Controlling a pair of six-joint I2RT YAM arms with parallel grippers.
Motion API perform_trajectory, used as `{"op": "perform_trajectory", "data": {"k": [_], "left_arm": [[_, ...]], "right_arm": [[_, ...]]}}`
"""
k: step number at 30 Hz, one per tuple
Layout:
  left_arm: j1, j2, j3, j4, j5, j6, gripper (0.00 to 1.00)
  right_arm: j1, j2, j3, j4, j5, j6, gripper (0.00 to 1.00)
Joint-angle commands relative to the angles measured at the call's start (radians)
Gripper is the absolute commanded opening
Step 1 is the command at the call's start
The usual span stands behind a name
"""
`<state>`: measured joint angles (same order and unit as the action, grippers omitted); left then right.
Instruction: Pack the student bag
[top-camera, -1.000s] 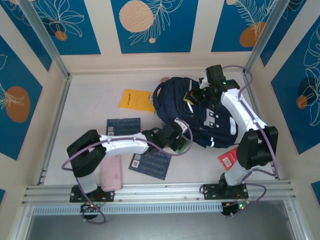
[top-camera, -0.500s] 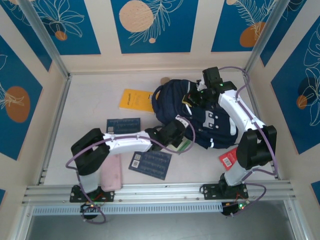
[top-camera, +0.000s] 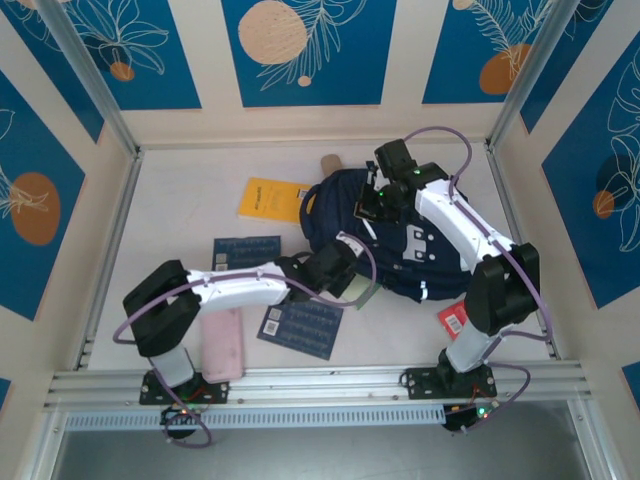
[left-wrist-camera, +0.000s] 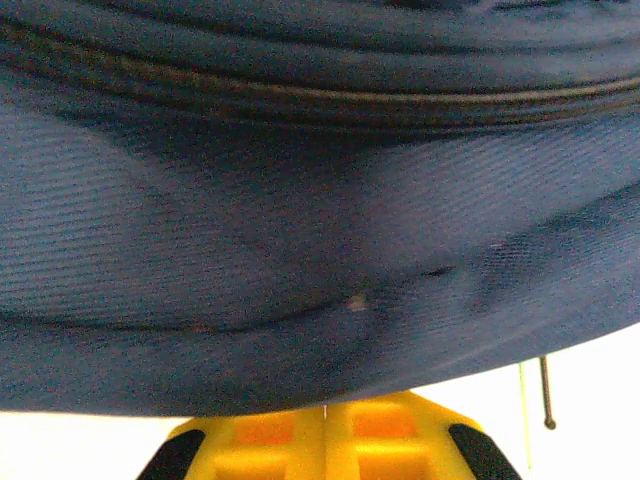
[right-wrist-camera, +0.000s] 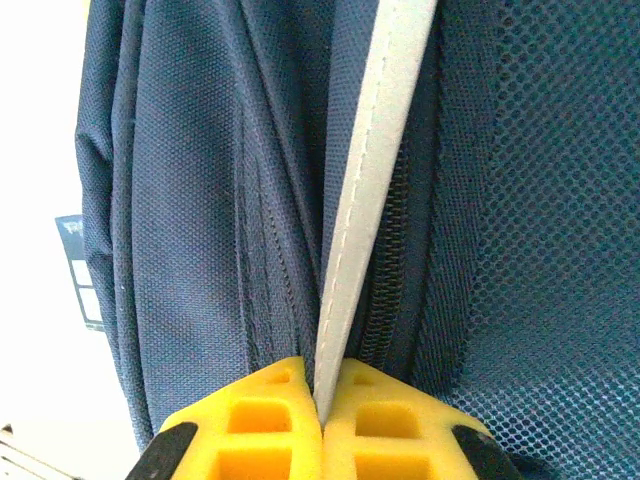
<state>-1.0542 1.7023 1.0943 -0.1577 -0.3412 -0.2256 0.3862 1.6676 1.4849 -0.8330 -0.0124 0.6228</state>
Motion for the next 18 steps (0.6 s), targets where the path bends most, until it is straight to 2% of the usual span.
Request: {"op": "perform_trajectory", "data": {"k": [1, 18], "left_arm": [[0.026, -0.058, -0.025, -0.032, 0.002, 0.003, 0.00], [0.188, -0.208, -0.133, -0.100, 0.089, -0.069, 0.00]], "right_arm": [[0.017, -0.006, 0.028, -0.019, 0.049, -0.080, 0.00], [0.103, 0.003, 0.013, -0.018, 0.106, -0.225, 0.00]]}}
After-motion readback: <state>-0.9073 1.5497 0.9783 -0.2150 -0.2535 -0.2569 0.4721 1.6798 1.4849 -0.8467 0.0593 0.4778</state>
